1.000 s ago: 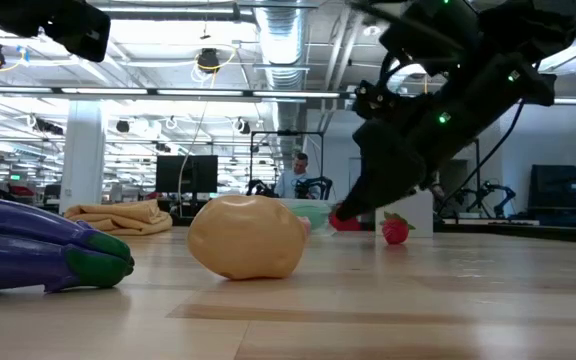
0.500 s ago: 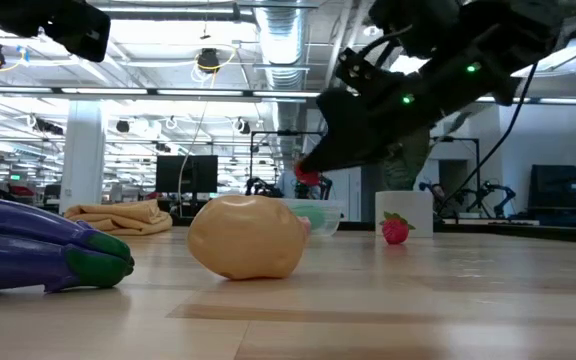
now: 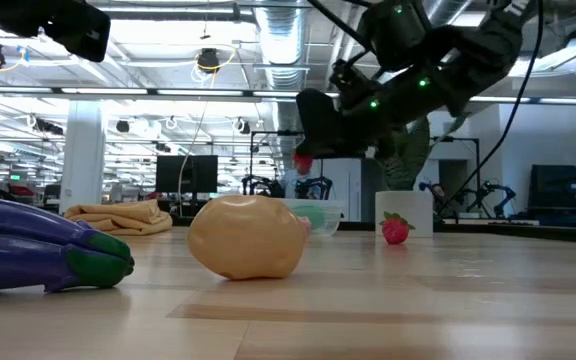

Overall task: Pick and placing Produce into tupperware
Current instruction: Put the middle strawberry into the transparent bin

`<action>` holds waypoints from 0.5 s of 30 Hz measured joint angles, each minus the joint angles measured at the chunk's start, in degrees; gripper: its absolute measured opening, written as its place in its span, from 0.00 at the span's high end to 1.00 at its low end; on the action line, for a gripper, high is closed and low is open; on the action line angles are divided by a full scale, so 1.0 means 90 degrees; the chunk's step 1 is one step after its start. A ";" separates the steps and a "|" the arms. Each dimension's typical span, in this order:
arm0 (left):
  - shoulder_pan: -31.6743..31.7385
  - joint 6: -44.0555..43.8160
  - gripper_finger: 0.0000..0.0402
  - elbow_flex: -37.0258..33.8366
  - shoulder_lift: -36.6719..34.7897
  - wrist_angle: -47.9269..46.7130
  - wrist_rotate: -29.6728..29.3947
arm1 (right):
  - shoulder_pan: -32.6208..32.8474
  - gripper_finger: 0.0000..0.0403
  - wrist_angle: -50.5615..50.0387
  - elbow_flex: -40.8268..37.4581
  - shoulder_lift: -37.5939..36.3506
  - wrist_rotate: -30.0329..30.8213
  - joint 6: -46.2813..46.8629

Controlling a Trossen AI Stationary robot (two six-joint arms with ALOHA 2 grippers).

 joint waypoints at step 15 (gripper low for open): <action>0.0000 0.0074 0.63 -0.0001 -0.0002 0.0004 -0.0165 | -0.0560 0.67 0.0275 0.0024 0.0000 -0.1038 0.0179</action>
